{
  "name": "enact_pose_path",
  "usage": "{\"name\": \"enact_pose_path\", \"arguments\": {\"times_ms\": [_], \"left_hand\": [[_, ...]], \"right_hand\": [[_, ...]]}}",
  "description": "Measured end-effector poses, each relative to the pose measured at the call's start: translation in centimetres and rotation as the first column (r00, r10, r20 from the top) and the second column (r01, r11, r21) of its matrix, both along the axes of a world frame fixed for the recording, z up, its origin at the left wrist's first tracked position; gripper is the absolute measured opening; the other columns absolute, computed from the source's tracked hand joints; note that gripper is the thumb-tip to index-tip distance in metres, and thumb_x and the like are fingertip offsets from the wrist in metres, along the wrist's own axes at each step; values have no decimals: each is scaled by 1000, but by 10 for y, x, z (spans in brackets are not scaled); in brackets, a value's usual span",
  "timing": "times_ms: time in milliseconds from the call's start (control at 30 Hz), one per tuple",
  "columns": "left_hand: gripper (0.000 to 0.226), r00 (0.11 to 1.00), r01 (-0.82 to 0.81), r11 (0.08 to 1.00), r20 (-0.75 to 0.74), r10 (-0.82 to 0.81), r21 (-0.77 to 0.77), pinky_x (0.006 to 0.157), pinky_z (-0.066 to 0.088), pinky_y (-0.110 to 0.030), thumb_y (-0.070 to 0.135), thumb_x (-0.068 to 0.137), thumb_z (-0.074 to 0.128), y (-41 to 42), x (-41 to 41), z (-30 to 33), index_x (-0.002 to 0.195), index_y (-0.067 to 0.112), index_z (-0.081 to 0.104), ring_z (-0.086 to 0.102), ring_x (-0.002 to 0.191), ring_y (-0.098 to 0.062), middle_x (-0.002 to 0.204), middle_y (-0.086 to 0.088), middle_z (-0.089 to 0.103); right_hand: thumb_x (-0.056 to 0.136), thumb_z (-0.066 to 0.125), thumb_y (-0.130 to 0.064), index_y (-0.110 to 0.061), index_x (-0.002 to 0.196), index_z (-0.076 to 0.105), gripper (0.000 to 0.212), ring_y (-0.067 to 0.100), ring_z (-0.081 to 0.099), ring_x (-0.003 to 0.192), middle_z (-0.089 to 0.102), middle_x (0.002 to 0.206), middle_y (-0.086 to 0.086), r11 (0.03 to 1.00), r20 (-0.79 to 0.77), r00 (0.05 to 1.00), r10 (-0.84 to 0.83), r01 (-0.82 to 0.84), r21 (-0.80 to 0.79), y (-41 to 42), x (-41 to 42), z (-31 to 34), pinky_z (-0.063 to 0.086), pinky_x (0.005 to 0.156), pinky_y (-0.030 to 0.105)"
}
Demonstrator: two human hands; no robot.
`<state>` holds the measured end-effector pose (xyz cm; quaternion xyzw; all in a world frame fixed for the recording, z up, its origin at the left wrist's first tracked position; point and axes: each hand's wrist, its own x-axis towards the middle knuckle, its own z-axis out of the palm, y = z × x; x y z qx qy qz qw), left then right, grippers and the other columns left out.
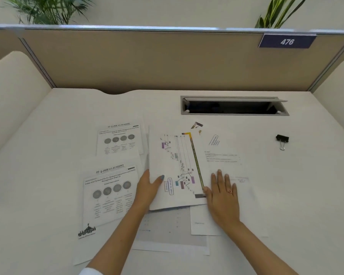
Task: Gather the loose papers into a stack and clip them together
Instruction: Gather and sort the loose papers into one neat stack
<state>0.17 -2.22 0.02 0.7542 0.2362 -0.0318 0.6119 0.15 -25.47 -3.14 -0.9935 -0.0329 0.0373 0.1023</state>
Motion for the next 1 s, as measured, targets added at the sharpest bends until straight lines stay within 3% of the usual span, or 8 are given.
{"name": "enact_pose_path", "arguments": {"times_ms": [133, 267, 400, 500, 633, 733, 833, 1000], "left_hand": [[44, 999, -47, 999, 11, 48, -23, 88, 52, -35, 24, 92, 62, 6, 10, -1, 133, 16, 48, 61, 106, -21, 125, -4, 63], [44, 997, -67, 998, 23, 68, -11, 92, 50, -37, 23, 92, 61, 8, 22, 0, 133, 14, 48, 59, 110, -21, 123, -2, 61], [45, 996, -79, 997, 31, 79, -6, 90, 49, -34, 23, 93, 61, 8, 28, 0, 134, 13, 47, 58, 107, -19, 124, -2, 60], [45, 996, -79, 997, 30, 80, -12, 93, 49, -37, 24, 93, 61, 9, 30, -2, 135, 14, 46, 58, 109, -20, 126, -3, 60], [44, 997, -74, 997, 34, 75, -23, 91, 50, -36, 24, 92, 61, 9, 29, -2, 133, 16, 47, 59, 107, -20, 123, -1, 61], [44, 997, -70, 997, 36, 71, -36, 87, 48, -32, 23, 93, 61, 9, 28, -1, 134, 16, 47, 58, 105, -18, 119, 1, 60], [44, 999, -42, 998, 25, 43, -46, 85, 49, -32, 25, 92, 62, 12, 29, -2, 133, 18, 47, 60, 105, -19, 120, 1, 61], [43, 1000, -11, 999, -6, 11, -42, 91, 52, -40, 28, 91, 64, 15, 30, -3, 130, 19, 49, 62, 106, -22, 118, 0, 62]], "right_hand": [[90, -5, -56, -15, 152, 19, 79, 26, 8, 149, 9, 162, 4, 996, -2, 996, 84, -84, -5, -1, 28, 2, 5, 119, 44], [87, -5, -52, -21, 153, 16, 76, 22, 3, 150, 6, 162, -1, 993, -7, 994, 112, -112, 25, -3, 54, 5, 3, 120, 41], [94, 2, -49, -22, 152, 21, 67, 20, 4, 150, 9, 162, -3, 987, -32, 989, 141, -138, 84, -7, 67, 9, 2, 120, 40], [104, 29, -27, -15, 145, 39, 44, 21, 15, 148, 23, 159, 3, 946, -51, 992, 115, -94, 311, -10, 79, 19, 7, 119, 35], [93, 47, 0, -4, 133, 52, 41, 36, 32, 138, 37, 149, 17, 934, 41, 994, -101, 81, 349, -27, 88, 29, 22, 110, 31], [89, 61, -23, -4, 134, 47, 50, 41, 35, 127, 40, 140, 19, 932, -33, 943, -332, 333, 141, -40, 94, 42, 39, 99, 45], [81, 65, -53, -4, 125, 47, 68, 40, 38, 122, 45, 128, 20, 896, -122, 889, -442, 444, -4, -50, 97, 52, 38, 96, 46], [73, 74, -53, -8, 116, 54, 65, 39, 43, 120, 54, 120, 15, 861, -238, 852, -467, 500, 98, -62, 107, 52, 40, 92, 44]]}}
